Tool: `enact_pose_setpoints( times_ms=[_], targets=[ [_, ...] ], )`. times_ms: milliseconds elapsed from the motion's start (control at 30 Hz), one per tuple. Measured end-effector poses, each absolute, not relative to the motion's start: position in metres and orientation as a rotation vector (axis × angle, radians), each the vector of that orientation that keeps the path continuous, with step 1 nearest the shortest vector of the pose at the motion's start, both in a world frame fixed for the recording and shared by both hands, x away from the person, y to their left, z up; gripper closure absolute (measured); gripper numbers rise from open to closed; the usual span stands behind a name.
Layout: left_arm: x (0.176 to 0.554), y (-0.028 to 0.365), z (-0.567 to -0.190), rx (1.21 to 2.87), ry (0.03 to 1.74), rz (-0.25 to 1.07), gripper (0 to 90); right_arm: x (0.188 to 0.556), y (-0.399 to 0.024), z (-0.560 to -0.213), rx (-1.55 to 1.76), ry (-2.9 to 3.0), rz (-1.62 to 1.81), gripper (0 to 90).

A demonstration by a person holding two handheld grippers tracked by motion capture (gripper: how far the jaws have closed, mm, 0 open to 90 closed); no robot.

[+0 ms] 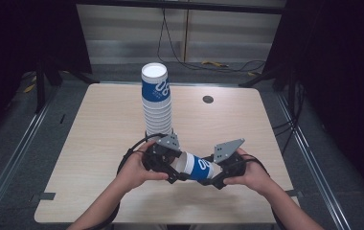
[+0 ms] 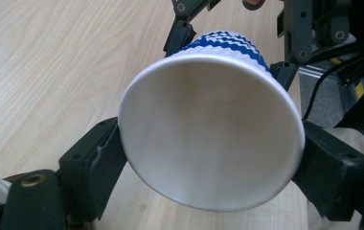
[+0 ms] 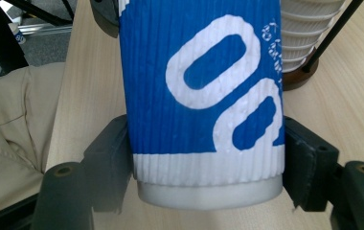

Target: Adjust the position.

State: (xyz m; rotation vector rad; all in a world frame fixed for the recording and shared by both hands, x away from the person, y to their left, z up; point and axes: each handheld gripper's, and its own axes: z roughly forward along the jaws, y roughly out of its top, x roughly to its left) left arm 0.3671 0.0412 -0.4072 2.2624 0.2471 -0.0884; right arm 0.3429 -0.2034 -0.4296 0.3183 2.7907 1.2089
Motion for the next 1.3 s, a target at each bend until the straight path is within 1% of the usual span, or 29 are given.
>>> enact_pose_setpoints(
  times_ms=[433, 900, 1067, 1167, 1233, 1300],
  targets=[
    [0.367, 0.038, -0.400, 2.314, 0.240, -0.081, 19.7, 0.343, -0.202, -0.438, 0.338, 2.794, 1.232, 28.4],
    [0.366, 0.033, -0.397, 2.326, 0.217, -0.047, 20.0, 0.343, -0.200, -0.445, 0.365, 2.791, 1.238, 28.6],
    [0.366, 0.033, -0.397, 2.334, 0.227, -0.062, 20.7, 0.343, -0.200, -0.447, 0.372, 2.793, 1.242, 28.3],
    [0.366, 0.034, -0.396, 2.337, 0.230, -0.064, 21.0, 0.342, -0.199, -0.446, 0.378, 2.787, 1.244, 26.8],
    [0.366, 0.035, -0.395, 2.348, 0.234, -0.057, 21.1, 0.342, -0.200, -0.445, 0.391, 2.785, 1.231, 21.6],
    [0.365, 0.037, -0.395, 2.368, 0.231, -0.046, 21.1, 0.342, -0.202, -0.445, 0.398, 2.784, 1.216, 20.5]
  ],
)
